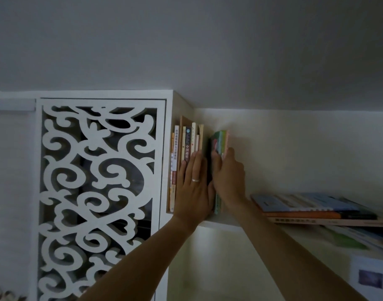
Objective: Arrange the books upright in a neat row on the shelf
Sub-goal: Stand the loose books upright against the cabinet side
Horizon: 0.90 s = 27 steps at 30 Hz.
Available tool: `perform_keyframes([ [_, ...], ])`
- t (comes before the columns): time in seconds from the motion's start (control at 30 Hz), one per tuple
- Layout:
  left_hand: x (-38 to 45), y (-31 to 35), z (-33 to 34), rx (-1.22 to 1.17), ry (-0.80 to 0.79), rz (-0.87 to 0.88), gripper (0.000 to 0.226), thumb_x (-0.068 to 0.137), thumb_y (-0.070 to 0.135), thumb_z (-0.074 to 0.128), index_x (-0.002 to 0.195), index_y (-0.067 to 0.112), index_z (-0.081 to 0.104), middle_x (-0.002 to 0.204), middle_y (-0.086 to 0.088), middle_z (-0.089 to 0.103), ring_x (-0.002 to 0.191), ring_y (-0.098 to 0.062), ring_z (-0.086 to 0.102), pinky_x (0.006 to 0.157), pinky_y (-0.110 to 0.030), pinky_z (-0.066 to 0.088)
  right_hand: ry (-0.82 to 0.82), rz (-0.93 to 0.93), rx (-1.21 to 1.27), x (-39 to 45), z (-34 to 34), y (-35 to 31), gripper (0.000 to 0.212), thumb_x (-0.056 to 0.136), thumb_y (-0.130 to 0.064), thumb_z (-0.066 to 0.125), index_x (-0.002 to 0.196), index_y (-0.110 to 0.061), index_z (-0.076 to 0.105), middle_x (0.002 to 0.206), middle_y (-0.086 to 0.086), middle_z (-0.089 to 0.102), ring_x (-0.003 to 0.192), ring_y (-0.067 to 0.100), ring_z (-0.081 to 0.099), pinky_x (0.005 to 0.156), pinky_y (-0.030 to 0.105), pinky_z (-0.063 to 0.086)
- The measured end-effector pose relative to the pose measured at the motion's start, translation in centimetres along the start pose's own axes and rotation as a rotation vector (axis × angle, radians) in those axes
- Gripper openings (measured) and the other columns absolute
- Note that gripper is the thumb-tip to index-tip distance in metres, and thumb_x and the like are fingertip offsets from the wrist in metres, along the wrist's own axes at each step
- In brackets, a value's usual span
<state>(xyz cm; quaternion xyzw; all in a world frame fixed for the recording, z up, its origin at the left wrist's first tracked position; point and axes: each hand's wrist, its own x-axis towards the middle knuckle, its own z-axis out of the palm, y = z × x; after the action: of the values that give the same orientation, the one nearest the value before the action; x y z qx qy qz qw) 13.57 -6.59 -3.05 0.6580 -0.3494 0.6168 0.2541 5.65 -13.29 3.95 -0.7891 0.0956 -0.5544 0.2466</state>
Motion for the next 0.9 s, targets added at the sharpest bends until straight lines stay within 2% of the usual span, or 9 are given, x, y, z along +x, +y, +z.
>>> perform_keyframes([
  [0.1, -0.1, -0.1, -0.1, 0.018, 0.004, 0.021, 0.069, 0.103, 0.044, 0.05, 0.16, 0.009, 0.031, 0.168, -0.017, 0.021, 0.158, -0.029, 0.016, 0.125, -0.052, 0.023, -0.131, -0.011, 0.099, -0.5, 1.5, 0.7, 0.037, 0.105, -0.046, 0.039, 0.127, -0.017, 0.048, 0.112, 0.002, 0.069, 0.085, 0.01, 0.066, 0.064, 0.008, 0.045],
  [0.27, 0.0, -0.1, 0.1, 0.039, 0.055, 0.027, 0.073, 0.098, 0.042, 0.057, 0.157, 0.005, 0.035, 0.166, -0.02, 0.027, 0.156, -0.032, 0.023, 0.123, -0.053, 0.027, -0.296, 0.058, 0.155, -0.9, 1.0, 1.2, 0.054, 0.105, -0.055, 0.026, 0.144, -0.02, 0.04, 0.126, 0.003, 0.065, 0.099, 0.015, 0.064, 0.079, 0.023, 0.047],
  [0.4, -0.1, 0.1, 0.5, 0.082, 0.092, 0.048, 0.073, 0.098, 0.037, 0.06, 0.157, 0.003, 0.034, 0.165, -0.023, 0.027, 0.155, -0.035, 0.026, 0.12, -0.055, 0.031, -0.354, 0.036, 0.13, -1.8, 0.6, 2.3, 0.054, 0.103, -0.062, 0.02, 0.153, -0.042, 0.027, 0.131, -0.002, 0.062, 0.108, 0.016, 0.063, 0.091, 0.03, 0.049],
  [0.47, -0.1, 0.1, 0.5, 0.092, 0.091, 0.042, 0.078, 0.095, 0.038, 0.066, 0.157, 0.003, 0.032, 0.165, -0.024, 0.025, 0.155, -0.036, 0.025, 0.121, -0.055, 0.03, -0.357, 0.04, -0.029, -1.9, 0.6, 2.9, 0.055, 0.099, -0.067, 0.013, 0.152, -0.052, 0.016, 0.123, 0.005, 0.066, 0.099, 0.023, 0.065, 0.088, 0.041, 0.052],
  [0.53, -0.2, -0.1, 0.4, 0.087, 0.07, 0.043, 0.079, 0.095, 0.042, 0.066, 0.158, 0.008, 0.034, 0.166, -0.023, 0.025, 0.156, -0.035, 0.024, 0.122, -0.055, 0.029, -0.382, 0.049, -0.105, -2.1, 0.7, 2.9, 0.054, 0.102, -0.061, 0.015, 0.155, -0.048, 0.009, 0.114, 0.009, 0.069, 0.091, 0.026, 0.067, 0.082, 0.04, 0.052],
  [0.63, -0.2, -0.4, 0.3, 0.052, 0.041, 0.06, 0.077, 0.093, 0.048, 0.064, 0.158, 0.014, 0.038, 0.166, -0.023, 0.025, 0.156, -0.035, 0.023, 0.122, -0.056, 0.027, -0.437, 0.046, -0.073, -2.4, 0.4, 2.3, 0.055, 0.107, -0.048, 0.019, 0.159, -0.038, 0.003, 0.122, 0.012, 0.068, 0.096, 0.026, 0.068, 0.081, 0.034, 0.05],
  [0.7, -0.1, -0.4, 0.2, 0.029, 0.028, 0.066, 0.076, 0.094, 0.05, 0.061, 0.157, 0.014, 0.038, 0.167, -0.021, 0.023, 0.156, -0.035, 0.022, 0.122, -0.058, 0.026, -0.541, 0.093, -0.008, -2.3, -0.2, 2.7, 0.055, 0.107, -0.05, 0.02, 0.157, -0.045, -0.002, 0.132, 0.014, 0.064, 0.104, 0.029, 0.067, 0.09, 0.038, 0.052],
  [0.8, -0.2, -0.4, 0.3, 0.057, -0.006, 0.064, 0.073, 0.099, 0.049, 0.055, 0.159, 0.014, 0.034, 0.168, -0.021, 0.019, 0.157, -0.036, 0.018, 0.124, -0.058, 0.022, -0.717, 0.132, 0.002, -2.0, -2.9, 3.4, 0.052, 0.099, -0.067, 0.025, 0.15, -0.057, 0.02, 0.138, 0.008, 0.06, 0.114, 0.026, 0.064, 0.093, 0.035, 0.05],
  [0.9, -0.1, -0.3, 0.5, 0.149, -0.019, 0.092, 0.075, 0.098, 0.05, 0.06, 0.16, 0.018, 0.032, 0.168, -0.024, 0.014, 0.157, -0.039, 0.016, 0.125, -0.059, 0.018, -0.725, -0.041, -0.263, -0.8, -6.8, 4.9, 0.029, 0.097, -0.05, 0.054, 0.116, -0.034, 0.07, 0.118, 0.0, 0.071, 0.102, 0.017, 0.067, 0.091, 0.033, 0.052],
])
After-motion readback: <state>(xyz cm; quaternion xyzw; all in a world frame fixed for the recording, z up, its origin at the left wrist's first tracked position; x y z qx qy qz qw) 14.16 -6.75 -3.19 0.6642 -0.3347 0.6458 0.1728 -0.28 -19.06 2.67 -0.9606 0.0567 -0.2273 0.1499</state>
